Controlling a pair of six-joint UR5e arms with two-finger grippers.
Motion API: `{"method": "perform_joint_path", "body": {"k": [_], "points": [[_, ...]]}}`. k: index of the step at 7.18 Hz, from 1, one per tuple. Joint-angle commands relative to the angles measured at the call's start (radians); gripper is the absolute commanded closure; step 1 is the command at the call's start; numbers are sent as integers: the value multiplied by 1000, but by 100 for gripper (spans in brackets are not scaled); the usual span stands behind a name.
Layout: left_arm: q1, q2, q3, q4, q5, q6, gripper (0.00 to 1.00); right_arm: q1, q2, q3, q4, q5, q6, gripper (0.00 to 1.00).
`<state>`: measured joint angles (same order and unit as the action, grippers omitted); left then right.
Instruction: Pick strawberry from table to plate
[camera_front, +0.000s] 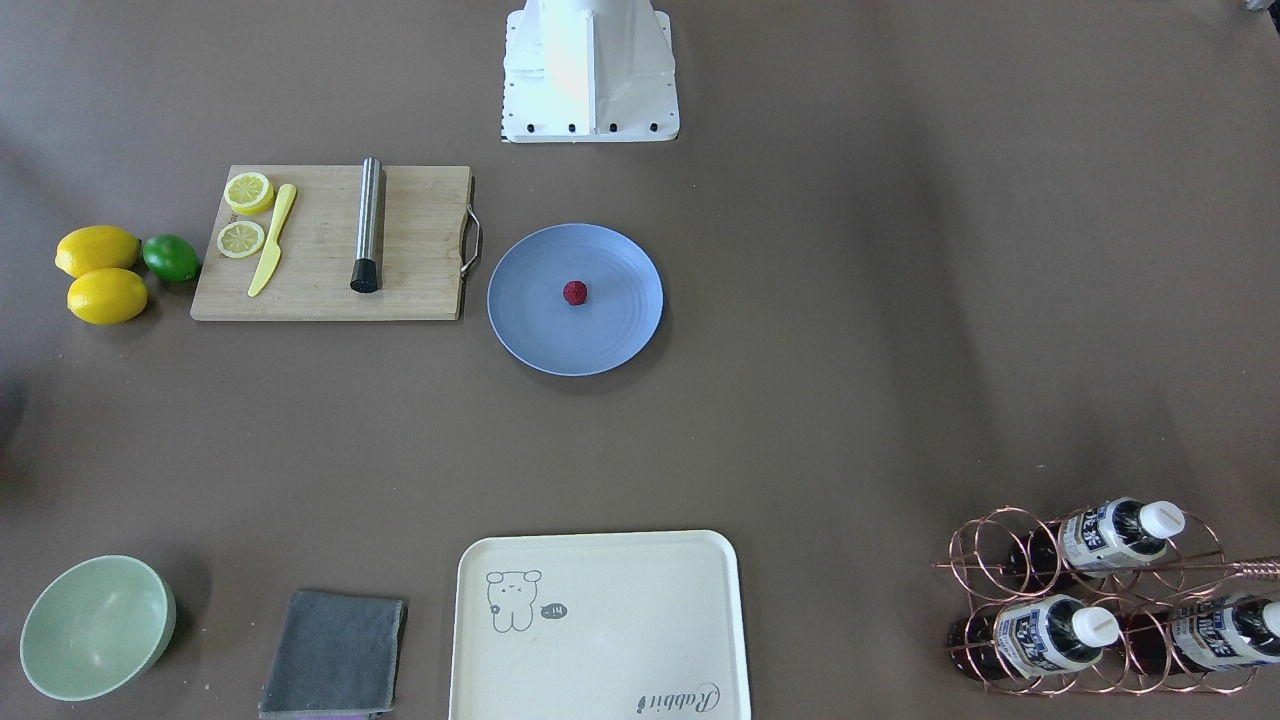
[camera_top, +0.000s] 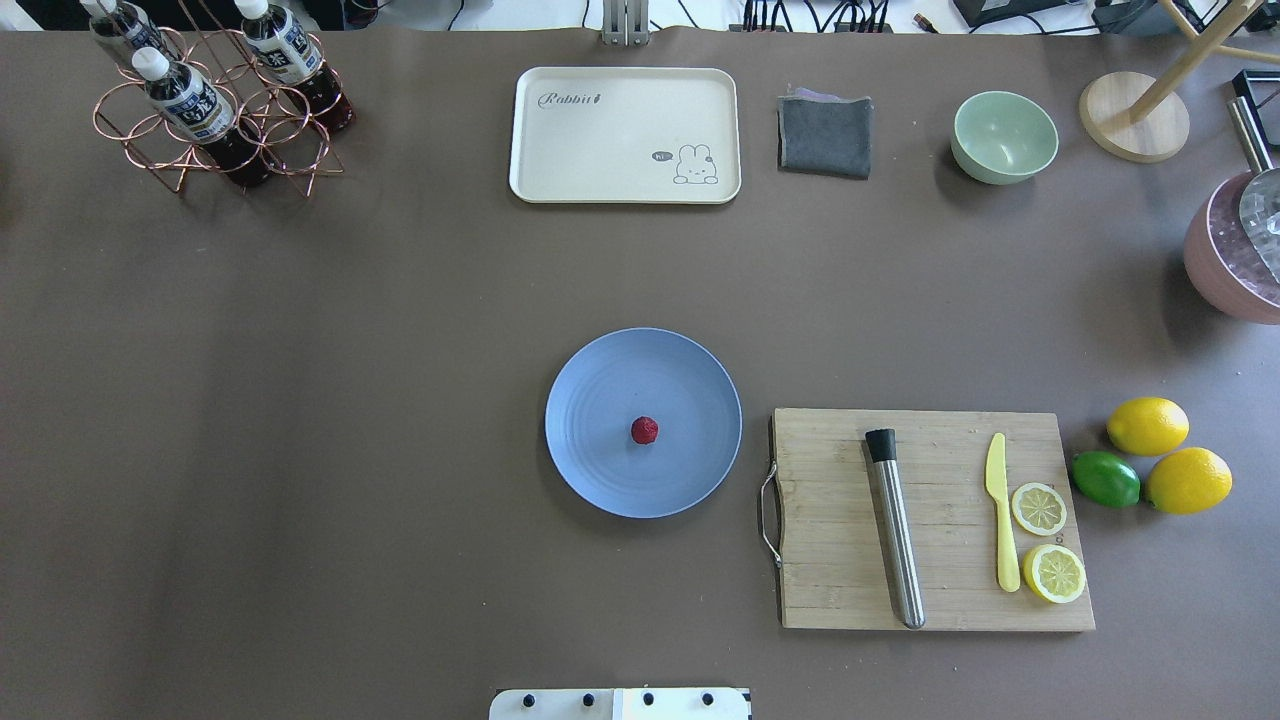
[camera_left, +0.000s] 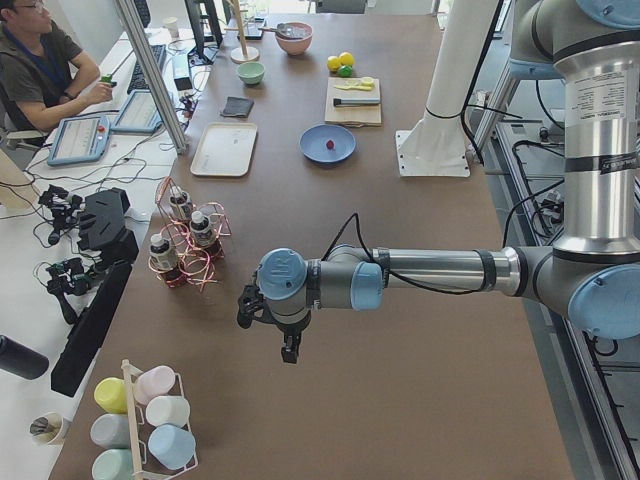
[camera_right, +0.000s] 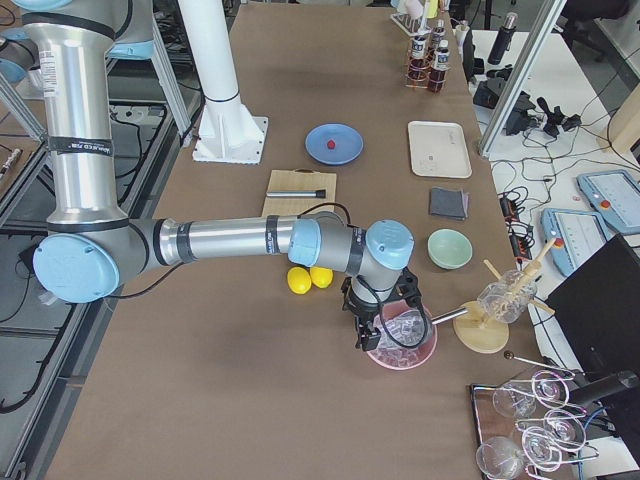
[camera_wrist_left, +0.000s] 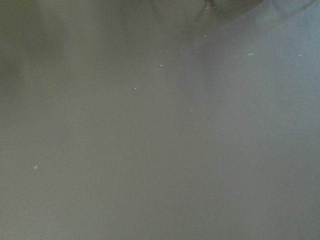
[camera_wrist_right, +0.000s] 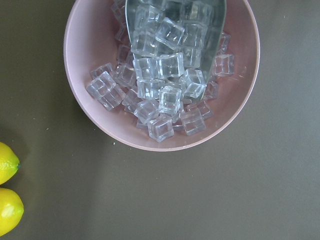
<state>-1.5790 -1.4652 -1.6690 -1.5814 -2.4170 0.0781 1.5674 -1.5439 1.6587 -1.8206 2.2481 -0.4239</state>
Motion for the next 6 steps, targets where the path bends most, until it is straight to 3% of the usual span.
{"method": "perform_joint_path", "body": {"k": [1, 4, 6], "points": [[-2, 3, 2, 0, 2, 0, 3, 0, -2, 0, 1, 1, 0, 0], [-3, 2, 6, -5, 84, -4, 2, 0, -2, 0, 1, 1, 4, 0], [-2, 0, -9, -6, 87, -53, 2, 0, -2, -8, 3, 2, 5, 0]]}}
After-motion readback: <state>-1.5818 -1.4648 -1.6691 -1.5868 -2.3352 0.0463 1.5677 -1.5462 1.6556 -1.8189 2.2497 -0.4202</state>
